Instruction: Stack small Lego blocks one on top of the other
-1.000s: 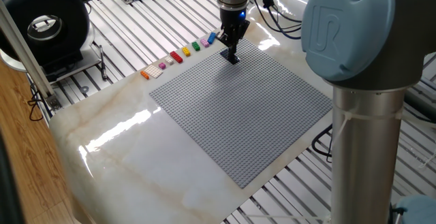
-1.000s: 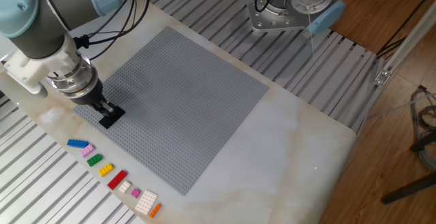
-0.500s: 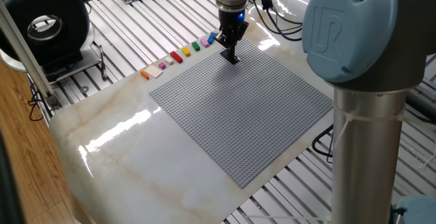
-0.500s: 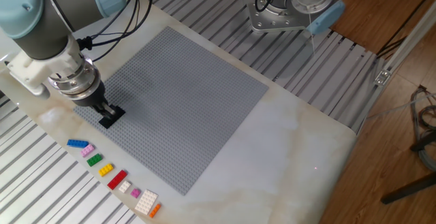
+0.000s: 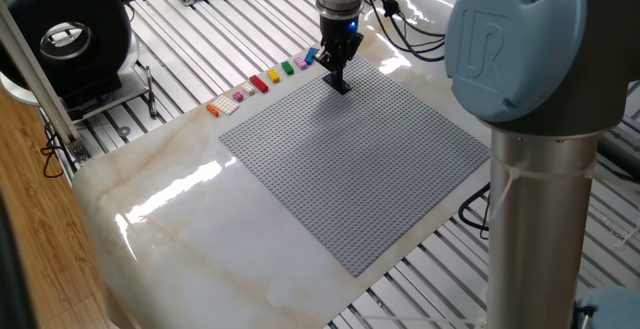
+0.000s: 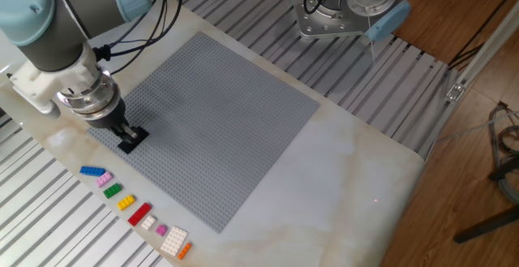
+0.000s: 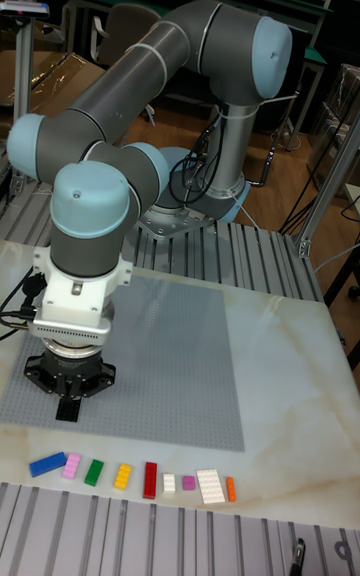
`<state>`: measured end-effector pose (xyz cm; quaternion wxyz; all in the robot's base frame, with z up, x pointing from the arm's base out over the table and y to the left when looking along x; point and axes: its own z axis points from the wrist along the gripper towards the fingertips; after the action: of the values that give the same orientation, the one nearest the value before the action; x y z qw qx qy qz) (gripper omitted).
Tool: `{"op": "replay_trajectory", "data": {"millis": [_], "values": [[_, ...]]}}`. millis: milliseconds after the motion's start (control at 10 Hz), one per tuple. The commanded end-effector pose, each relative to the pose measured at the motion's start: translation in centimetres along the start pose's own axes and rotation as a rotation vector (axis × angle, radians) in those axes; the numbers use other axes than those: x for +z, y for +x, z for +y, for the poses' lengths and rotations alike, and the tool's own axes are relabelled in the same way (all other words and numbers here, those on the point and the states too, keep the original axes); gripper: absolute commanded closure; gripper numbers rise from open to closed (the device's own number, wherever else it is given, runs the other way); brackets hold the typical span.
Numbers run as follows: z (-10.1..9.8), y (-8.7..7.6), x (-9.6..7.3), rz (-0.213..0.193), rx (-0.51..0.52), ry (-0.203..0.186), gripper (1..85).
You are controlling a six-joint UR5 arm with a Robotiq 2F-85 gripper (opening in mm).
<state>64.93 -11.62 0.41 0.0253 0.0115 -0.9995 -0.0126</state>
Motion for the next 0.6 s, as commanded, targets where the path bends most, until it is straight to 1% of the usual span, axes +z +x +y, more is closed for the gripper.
{"op": "replay_trajectory", "data": {"millis": [0, 300, 500], "values": [[0.38, -0.27, 0.08, -0.022, 0.006, -0.014, 84.7], [0.02, -0.55, -0.29, -0.020, -0.002, -0.026, 84.7], [0.14, -0.85, -0.26, -0.030, -0.001, -0.032, 84.7]]}}
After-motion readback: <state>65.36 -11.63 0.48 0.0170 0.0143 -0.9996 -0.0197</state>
